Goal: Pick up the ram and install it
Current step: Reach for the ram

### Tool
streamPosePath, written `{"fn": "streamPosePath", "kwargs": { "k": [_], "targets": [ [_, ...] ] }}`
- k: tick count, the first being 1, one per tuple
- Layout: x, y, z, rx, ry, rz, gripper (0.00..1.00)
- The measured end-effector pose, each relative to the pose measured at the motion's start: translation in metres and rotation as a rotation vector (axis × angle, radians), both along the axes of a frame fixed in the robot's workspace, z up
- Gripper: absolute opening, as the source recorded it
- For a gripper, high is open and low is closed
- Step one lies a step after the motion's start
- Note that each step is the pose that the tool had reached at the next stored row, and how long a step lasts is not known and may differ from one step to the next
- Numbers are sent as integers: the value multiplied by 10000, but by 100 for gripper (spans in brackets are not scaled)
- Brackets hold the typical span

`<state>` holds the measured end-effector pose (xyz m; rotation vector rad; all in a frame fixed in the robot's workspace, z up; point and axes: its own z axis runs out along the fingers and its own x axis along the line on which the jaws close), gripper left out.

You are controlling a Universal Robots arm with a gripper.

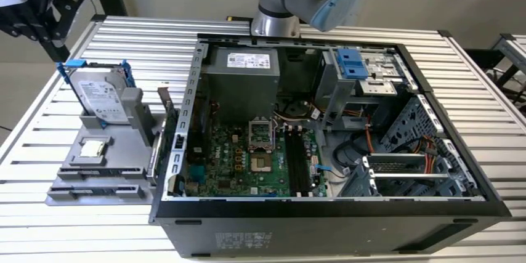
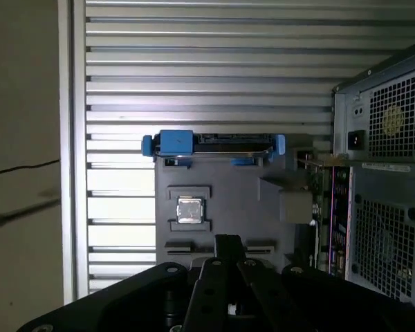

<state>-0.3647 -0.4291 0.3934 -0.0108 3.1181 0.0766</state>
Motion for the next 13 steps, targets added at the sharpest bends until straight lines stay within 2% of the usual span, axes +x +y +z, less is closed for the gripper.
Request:
{"fn": "streamPosePath", "kwargs": {
  "k": [7, 13],
  "targets": [
    [0, -15, 0, 0, 1, 105, 0],
    [0, -90, 0, -1, 1, 102, 0]
  ]
}}
